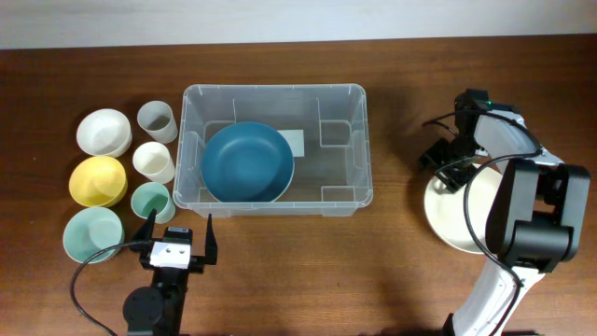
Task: Pack container
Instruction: 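Release the plate and move the right gripper to the cream plate, then grasp the cream plate rim with the right gripper and lift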
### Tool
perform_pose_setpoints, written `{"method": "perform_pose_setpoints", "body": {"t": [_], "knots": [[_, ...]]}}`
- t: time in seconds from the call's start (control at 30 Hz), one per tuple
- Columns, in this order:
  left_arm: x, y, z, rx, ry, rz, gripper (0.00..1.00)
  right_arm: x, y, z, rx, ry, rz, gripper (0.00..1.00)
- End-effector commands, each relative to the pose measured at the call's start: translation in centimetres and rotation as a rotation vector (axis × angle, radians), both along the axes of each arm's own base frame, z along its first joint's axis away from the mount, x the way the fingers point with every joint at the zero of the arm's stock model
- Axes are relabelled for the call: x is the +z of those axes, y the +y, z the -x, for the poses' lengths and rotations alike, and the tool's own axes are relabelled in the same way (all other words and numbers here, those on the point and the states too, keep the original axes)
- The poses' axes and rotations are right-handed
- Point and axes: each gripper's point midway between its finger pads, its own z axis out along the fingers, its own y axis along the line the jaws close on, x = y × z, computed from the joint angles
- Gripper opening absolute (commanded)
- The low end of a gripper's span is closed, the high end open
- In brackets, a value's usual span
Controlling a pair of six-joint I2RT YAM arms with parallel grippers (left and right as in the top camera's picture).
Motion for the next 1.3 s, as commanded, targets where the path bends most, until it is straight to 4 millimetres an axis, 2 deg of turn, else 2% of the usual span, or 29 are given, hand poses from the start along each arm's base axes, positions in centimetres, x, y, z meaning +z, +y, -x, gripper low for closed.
{"method": "perform_pose_setpoints", "body": {"t": [0.0, 0.1, 0.2, 0.27, 0.43, 0.57, 0.73, 0.9, 0.97, 1.07, 1.13, 1.2, 1.23, 1.27], "knots": [[-0.2, 0.0, 0.0, -0.003, 0.001, -0.012, 1.00, -0.8, -0.1, -0.4, 0.022, -0.024, 0.004, 0.37], [-0.2, 0.0, 0.0, -0.003, 0.001, -0.012, 1.00, -0.8, -0.3, -1.8, 0.022, -0.081, 0.014, 0.17], [-0.2, 0.0, 0.0, -0.003, 0.001, -0.012, 1.00, -0.7, -0.5, -3.1, 0.022, -0.136, 0.023, 0.13], [-0.2, 0.0, 0.0, -0.003, 0.001, -0.012, 0.99, -0.5, -0.8, -4.7, 0.046, -0.204, 0.036, 0.04], [-0.2, 0.0, 0.0, -0.003, 0.001, -0.012, 1.00, 1.2, -1.3, -7.5, 0.073, -0.302, 0.056, 0.04], [-0.2, 0.0, 0.0, -0.003, 0.001, -0.012, 1.00, 4.0, -1.1, -10.1, 0.145, -0.399, 0.050, 0.04], [-0.2, 0.0, 0.0, -0.003, 0.001, -0.012, 1.00, 8.8, -0.9, -13.1, 0.218, -0.511, 0.048, 0.04], [-0.2, 0.0, 0.0, -0.003, 0.001, -0.012, 1.00, 13.7, -0.5, -14.8, 0.272, -0.597, 0.038, 0.04], [-0.2, 0.0, 0.0, -0.003, 0.001, -0.012, 1.00, 15.0, -0.3, -15.1, 0.282, -0.620, 0.029, 0.04], [-0.2, 0.0, 0.0, -0.003, 0.001, -0.012, 1.00, 18.9, 0.8, -15.9, 0.347, -0.709, 0.001, 0.04], [-0.2, 0.0, 0.0, -0.003, 0.001, -0.012, 1.00, 20.9, 0.7, -15.8, 0.349, -0.736, 0.013, 0.04], [-0.2, 0.0, 0.0, -0.003, 0.001, -0.012, 1.00, 21.6, 0.3, -15.4, 0.341, -0.722, 0.033, 0.04], [-0.2, 0.0, 0.0, -0.003, 0.001, -0.012, 0.99, 21.2, -0.9, -14.6, 0.319, -0.671, 0.084, 0.07], [-0.2, 0.0, 0.0, -0.003, 0.001, -0.012, 1.00, 20.8, -1.6, -14.1, 0.307, -0.637, 0.114, 0.16]]}}
